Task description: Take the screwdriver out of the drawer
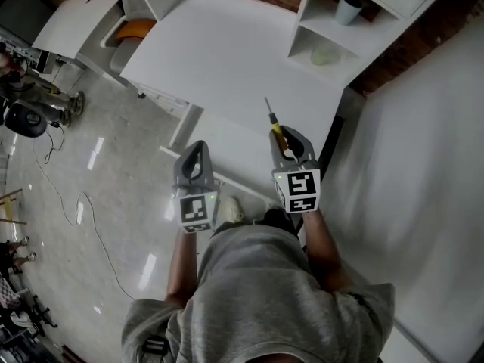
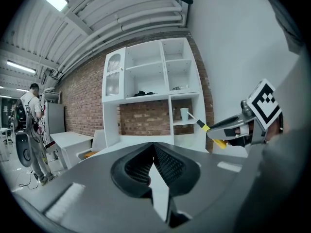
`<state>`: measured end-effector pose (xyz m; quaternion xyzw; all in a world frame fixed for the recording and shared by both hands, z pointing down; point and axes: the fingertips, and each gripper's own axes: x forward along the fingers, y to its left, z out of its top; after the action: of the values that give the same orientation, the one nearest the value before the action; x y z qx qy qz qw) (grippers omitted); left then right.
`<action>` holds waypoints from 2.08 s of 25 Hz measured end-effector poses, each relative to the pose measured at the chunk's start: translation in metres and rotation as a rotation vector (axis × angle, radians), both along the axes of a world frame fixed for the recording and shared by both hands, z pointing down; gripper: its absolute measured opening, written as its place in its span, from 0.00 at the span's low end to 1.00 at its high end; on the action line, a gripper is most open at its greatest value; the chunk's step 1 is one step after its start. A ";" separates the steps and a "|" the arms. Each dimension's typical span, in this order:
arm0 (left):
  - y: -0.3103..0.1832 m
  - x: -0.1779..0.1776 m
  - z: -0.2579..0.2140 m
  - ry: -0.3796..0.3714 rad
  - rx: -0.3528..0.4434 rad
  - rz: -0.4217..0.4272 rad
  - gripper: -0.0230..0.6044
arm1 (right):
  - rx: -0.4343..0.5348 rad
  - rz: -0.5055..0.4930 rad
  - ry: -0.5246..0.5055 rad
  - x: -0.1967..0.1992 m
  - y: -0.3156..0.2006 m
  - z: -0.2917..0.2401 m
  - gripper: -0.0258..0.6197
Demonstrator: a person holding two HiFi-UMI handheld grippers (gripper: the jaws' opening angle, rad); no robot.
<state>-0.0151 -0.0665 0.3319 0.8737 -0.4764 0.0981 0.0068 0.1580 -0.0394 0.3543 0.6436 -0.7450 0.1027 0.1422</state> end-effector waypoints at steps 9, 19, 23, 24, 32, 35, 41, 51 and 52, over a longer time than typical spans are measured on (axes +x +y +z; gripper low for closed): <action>0.006 0.014 -0.014 0.011 0.034 0.048 0.06 | 0.043 0.077 0.007 0.024 0.027 -0.018 0.17; 0.017 0.027 -0.015 0.012 0.036 0.075 0.06 | 0.043 0.127 -0.007 0.042 0.052 -0.017 0.17; 0.019 0.026 -0.015 0.009 0.034 0.074 0.06 | 0.048 0.125 -0.008 0.040 0.055 -0.017 0.17; 0.020 0.026 -0.014 0.009 0.033 0.072 0.06 | 0.048 0.123 -0.008 0.039 0.055 -0.017 0.17; 0.026 0.027 -0.013 0.000 0.028 0.067 0.06 | 0.036 0.113 0.001 0.041 0.061 -0.012 0.16; 0.027 0.027 -0.012 -0.002 0.026 0.065 0.06 | 0.037 0.112 -0.002 0.040 0.061 -0.012 0.16; 0.024 0.028 -0.012 -0.005 0.022 0.066 0.06 | 0.039 0.111 -0.009 0.040 0.059 -0.012 0.16; 0.022 0.029 -0.008 -0.008 0.020 0.070 0.06 | 0.043 0.118 -0.025 0.043 0.056 -0.010 0.16; 0.021 0.030 -0.007 -0.008 0.020 0.071 0.06 | 0.043 0.118 -0.024 0.044 0.055 -0.010 0.17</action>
<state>0.0147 -0.0454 0.3247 0.8896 -0.4462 0.0970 -0.0075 0.2016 0.0158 0.3447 0.6880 -0.7095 0.1025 0.1131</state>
